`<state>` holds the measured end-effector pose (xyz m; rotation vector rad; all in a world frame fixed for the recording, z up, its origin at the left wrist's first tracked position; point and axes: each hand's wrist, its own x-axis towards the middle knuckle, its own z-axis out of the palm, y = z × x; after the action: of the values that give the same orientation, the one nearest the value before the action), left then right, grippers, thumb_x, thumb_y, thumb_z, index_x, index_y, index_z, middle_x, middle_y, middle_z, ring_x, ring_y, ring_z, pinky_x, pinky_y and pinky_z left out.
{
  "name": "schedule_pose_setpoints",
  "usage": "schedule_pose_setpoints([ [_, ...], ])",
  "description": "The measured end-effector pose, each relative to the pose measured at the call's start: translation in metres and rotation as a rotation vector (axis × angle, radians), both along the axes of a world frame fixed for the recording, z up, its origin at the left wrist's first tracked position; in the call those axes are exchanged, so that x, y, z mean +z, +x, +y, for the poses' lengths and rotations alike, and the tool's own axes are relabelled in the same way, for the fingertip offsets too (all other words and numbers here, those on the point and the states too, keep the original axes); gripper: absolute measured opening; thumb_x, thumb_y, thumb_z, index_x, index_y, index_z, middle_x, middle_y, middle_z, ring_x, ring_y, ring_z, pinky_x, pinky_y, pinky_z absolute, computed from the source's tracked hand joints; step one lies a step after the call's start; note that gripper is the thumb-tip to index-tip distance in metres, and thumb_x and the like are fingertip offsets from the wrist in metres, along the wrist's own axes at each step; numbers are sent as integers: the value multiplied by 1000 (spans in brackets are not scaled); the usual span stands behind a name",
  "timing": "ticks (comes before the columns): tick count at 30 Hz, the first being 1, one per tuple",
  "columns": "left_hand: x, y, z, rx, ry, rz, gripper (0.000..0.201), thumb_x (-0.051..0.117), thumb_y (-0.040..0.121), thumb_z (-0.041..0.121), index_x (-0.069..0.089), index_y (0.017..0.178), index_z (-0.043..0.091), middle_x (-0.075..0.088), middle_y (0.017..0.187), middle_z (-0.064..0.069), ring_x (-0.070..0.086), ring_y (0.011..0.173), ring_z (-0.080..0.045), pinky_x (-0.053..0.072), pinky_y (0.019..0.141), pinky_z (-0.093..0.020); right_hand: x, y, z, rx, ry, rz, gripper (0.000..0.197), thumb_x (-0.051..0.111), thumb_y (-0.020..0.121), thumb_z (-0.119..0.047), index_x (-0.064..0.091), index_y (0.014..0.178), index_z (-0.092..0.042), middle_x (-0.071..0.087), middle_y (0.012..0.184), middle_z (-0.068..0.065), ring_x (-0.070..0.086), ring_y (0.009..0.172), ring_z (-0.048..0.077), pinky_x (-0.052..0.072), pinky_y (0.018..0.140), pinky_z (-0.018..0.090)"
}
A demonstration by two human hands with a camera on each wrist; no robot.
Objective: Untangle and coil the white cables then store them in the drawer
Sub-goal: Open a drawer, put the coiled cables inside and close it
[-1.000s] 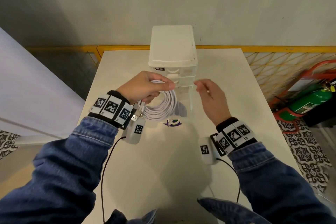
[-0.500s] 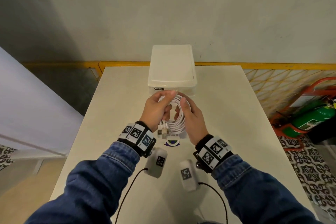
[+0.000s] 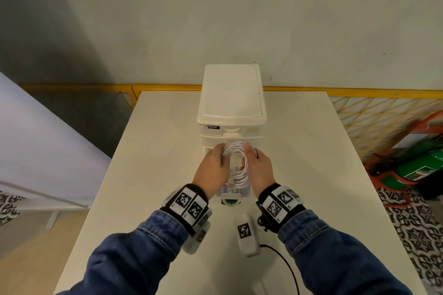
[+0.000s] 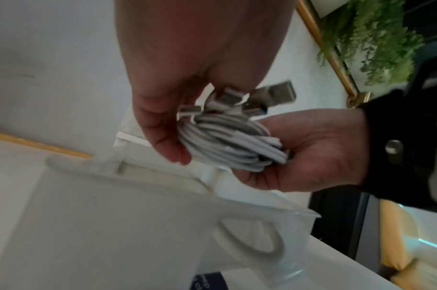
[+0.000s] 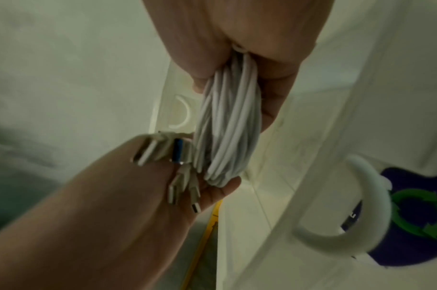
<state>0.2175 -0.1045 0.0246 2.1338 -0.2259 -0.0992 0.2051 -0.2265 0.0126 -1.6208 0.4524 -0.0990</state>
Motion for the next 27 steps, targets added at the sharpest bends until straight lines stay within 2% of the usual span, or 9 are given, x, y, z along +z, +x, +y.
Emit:
schedule_pose_setpoints([
  [3, -12, 4, 1, -76, 136, 10, 32, 44, 90, 5, 53, 121, 5, 64, 111, -17, 61, 96, -31, 46, 79, -32, -12, 3, 5, 12, -28, 108, 39, 42, 94, -39, 61, 98, -5, 66, 81, 9, 61, 70, 19, 48, 64, 29],
  [7, -21, 10, -1, -71, 370, 35, 33, 41, 90, 3, 50, 122, 2, 59, 108, -24, 58, 96, -37, 38, 72, -29, -12, 6, 10, 75, -79, 216, 39, 34, 96, -39, 53, 106, -7, 63, 98, 9, 61, 93, 27, 48, 90, 41],
  [11, -26, 10, -6, -8, 466, 52, 29, 41, 91, 2, 51, 117, -1, 53, 112, -24, 57, 96, -38, 42, 78, -33, -9, 3, 12, 166, -202, 140, 30, 30, 98, -22, 46, 118, -7, 57, 116, 15, 55, 105, 30, 41, 88, 32],
  [15, -32, 7, -12, 43, 442, 31, 29, 46, 87, 0, 52, 116, -1, 51, 113, -22, 55, 97, -36, 43, 81, -34, -7, -4, 7, 349, -534, 153, 38, 31, 97, -17, 36, 132, -2, 50, 129, 21, 52, 111, 33, 39, 83, 30],
  [19, -27, 5, -12, 116, 266, -4, 26, 43, 89, -2, 49, 114, -3, 50, 113, -20, 54, 92, -34, 39, 75, -28, 2, -15, 3, 455, -781, 67, 46, 35, 93, -7, 27, 138, 1, 40, 137, 20, 46, 121, 32, 37, 99, 34],
  [21, -25, 4, -11, 134, 252, -10, 17, 44, 90, 0, 46, 108, -2, 52, 108, -19, 54, 87, -32, 33, 67, -24, -1, -18, 1, 497, -867, 57, 53, 36, 93, -7, 18, 142, 2, 28, 147, 21, 33, 134, 30, 28, 111, 31],
  [23, -27, 6, -10, 111, 307, -38, 11, 46, 92, 3, 47, 102, -2, 55, 105, -20, 55, 85, -33, 31, 64, -26, -3, -20, -2, 569, -939, 52, 56, 34, 97, -13, 9, 146, 0, 10, 156, 18, 12, 144, 26, 10, 116, 26],
  [25, -30, 9, -9, 61, 427, -69, 13, 47, 94, 7, 49, 103, -2, 58, 105, -21, 57, 88, -35, 36, 65, -32, -1, -26, -6, 671, -1010, 32, 67, 22, 96, -44, 8, 146, -2, 2, 157, 13, 1, 146, 23, 2, 116, 28],
  [27, -32, 12, -7, 14, 560, -94, 16, 47, 95, 9, 50, 106, -1, 60, 106, -20, 59, 93, -34, 42, 71, -36, -1, -32, -10, 783, -1081, 64, 99, 7, 74, -72, 3, 147, -6, -9, 157, 8, -8, 145, 20, -3, 117, 34],
])
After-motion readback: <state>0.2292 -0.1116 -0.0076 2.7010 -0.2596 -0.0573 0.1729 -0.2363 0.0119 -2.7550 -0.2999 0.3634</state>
